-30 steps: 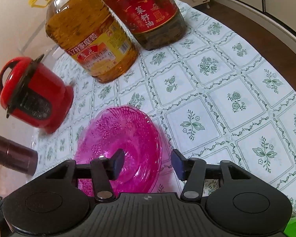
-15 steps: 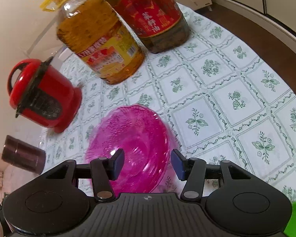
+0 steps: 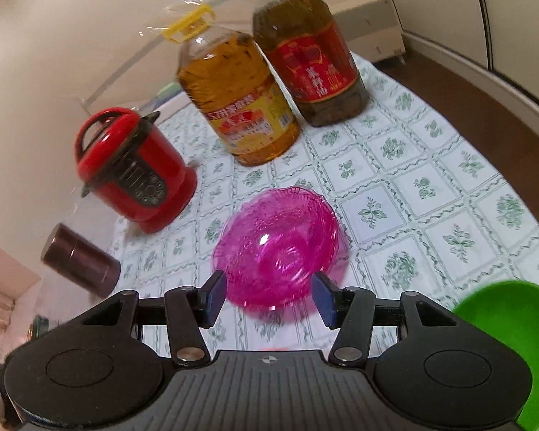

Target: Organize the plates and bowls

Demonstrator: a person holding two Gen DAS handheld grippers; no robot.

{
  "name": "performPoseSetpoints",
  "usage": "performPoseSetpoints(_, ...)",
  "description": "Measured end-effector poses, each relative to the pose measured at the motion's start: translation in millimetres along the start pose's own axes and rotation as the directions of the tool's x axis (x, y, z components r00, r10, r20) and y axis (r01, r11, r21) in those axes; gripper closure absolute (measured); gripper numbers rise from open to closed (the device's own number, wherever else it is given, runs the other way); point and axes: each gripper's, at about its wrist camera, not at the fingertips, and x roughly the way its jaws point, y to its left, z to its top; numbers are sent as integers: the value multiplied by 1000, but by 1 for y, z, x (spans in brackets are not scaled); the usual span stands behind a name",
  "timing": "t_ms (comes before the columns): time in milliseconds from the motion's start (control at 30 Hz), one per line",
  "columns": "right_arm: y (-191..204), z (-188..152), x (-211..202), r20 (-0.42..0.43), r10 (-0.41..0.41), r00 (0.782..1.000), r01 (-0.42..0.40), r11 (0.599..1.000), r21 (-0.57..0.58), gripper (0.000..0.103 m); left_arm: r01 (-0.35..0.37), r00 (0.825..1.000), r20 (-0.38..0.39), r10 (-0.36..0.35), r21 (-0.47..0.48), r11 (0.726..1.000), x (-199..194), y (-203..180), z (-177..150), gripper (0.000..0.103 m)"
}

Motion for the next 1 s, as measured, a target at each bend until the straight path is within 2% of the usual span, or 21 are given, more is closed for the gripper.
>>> performPoseSetpoints(267, 17, -52, -36, 34, -18, 999, 19, 998, -52, 50, 13, 1000, 27, -14, 36, 999, -57, 17, -33, 35)
performPoseSetpoints(400, 27, -79, -46, 42, -26, 999, 30, 994, -102, 50, 7, 999, 44, -9, 42, 999, -80, 30, -45, 29)
performPoseSetpoints(633, 49, -123, -59, 77, -58, 995, 74, 971, -228, 47, -71, 995, 75, 63, 122, 990, -107, 52, -76, 28)
performPoseSetpoints(833, 54, -151, -68, 70, -51, 996, 66, 969, -238, 41, -117, 991, 78, 105, 177, 977, -123, 68, -101, 28)
performPoseSetpoints(1000, 59, -169, -76, 78, -66, 995, 85, 962, -261, 40, -127, 991, 71, 115, 193, 973, -136, 79, -120, 28)
